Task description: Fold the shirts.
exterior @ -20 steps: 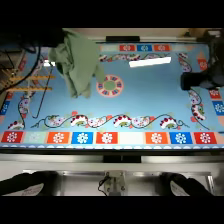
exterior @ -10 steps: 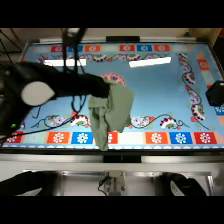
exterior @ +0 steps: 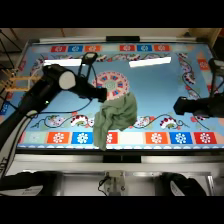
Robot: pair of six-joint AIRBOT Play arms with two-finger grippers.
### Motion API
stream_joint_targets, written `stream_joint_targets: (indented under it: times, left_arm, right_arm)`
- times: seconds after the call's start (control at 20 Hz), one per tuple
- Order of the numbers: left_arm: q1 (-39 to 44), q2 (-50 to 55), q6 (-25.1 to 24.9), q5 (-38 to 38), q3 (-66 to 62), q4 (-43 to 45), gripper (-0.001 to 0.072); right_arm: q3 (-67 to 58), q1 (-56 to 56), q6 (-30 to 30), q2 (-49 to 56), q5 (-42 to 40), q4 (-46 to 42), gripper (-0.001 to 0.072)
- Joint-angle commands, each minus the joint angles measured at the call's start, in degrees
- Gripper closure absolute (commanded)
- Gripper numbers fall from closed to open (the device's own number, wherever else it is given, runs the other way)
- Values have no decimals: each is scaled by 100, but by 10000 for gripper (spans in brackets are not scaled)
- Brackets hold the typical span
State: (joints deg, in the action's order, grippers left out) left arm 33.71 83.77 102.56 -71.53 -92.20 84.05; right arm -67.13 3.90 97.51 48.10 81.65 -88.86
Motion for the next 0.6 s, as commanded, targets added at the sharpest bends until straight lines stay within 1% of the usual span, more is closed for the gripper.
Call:
stream_joint_targets:
  times: [0.0, 0.05, 0.1, 0.2, 0.25, 0.4, 0.55]
  left_arm:
    - [-997, -118, -586, -1825, -173, 129, 16]
    - [-1202, -197, -588, -1965, -13, 35, 16]
    - [-1335, -299, -588, -1952, 289, -120, 17]
    - [-1340, -494, -579, -1694, 1123, -501, 18]
    - [-1272, -573, -562, -1458, 1609, -769, 19]
    - [-828, -632, -564, -369, 3049, -1753, 18]
    - [-361, -603, -516, 695, 4009, -2376, 18]
  right_arm:
    - [466, -2, 31, 404, -450, 688, 56]
    - [466, -2, 15, 629, -555, 859, 56]
    - [466, -2, -9, 894, -682, 1043, 56]
    - [466, -2, -85, 1423, -881, 1388, 56]
    - [466, 4, -164, 1694, -960, 1574, 56]
    - [466, 22, -505, 2350, -1270, 2264, 56]
    - [466, 24, -678, 2817, -1705, 2763, 56]
